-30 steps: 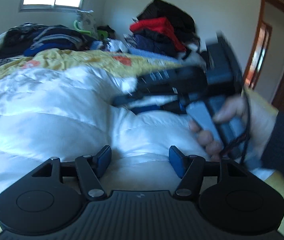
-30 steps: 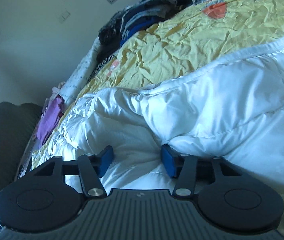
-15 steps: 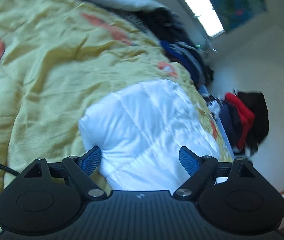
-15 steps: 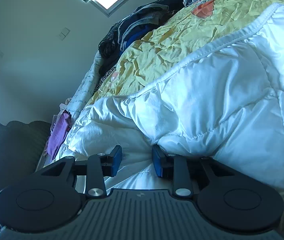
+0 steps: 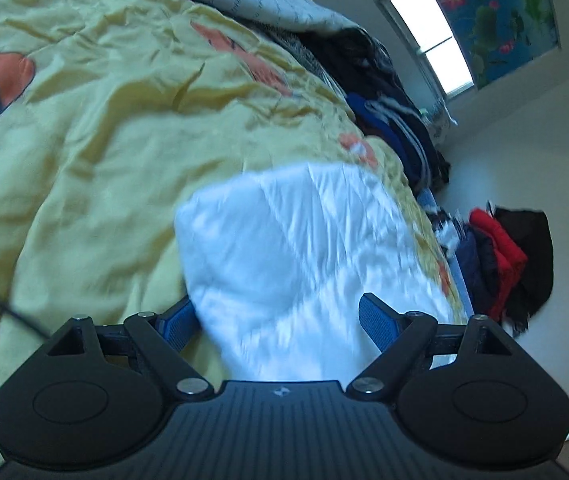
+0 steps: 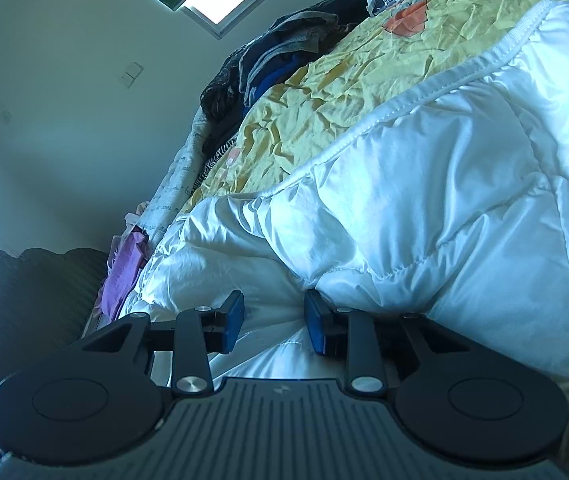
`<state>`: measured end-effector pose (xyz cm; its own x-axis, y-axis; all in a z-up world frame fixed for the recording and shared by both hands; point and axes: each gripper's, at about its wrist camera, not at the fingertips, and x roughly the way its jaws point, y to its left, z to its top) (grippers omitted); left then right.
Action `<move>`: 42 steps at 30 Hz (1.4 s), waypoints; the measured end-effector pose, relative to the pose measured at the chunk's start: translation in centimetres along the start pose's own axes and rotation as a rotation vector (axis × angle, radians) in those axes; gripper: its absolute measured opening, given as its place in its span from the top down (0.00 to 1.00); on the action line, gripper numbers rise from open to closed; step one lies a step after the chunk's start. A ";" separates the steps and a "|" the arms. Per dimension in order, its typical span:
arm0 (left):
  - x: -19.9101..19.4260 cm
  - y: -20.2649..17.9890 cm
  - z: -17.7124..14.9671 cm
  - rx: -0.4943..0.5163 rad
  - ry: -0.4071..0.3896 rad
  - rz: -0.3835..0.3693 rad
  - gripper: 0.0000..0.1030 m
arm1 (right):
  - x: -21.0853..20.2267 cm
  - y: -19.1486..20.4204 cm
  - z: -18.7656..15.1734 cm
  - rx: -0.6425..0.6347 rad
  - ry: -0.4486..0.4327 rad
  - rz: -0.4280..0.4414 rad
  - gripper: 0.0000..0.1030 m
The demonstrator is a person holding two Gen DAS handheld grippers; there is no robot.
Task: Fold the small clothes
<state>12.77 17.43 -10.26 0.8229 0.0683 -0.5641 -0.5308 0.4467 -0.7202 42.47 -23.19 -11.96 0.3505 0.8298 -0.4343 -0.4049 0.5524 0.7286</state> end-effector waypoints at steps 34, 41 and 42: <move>-4.3 -15.1 -5.2 0.627 -0.187 -0.196 0.85 | 3.2 7.1 -1.5 -0.367 0.113 -0.137 0.82; -5.5 -19.9 -12.3 0.941 -0.135 -0.418 0.85 | -0.5 2.8 0.5 0.079 0.087 0.027 0.71; -5.8 -20.1 -13.0 0.974 -0.139 -0.435 0.85 | -2.4 2.2 0.5 0.151 0.042 0.068 0.70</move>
<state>16.02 -3.58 2.21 0.9506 -0.1943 -0.2422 0.1522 0.9715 -0.1819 41.14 -23.96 -9.04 0.2899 0.8692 -0.4006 -0.2936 0.4792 0.8272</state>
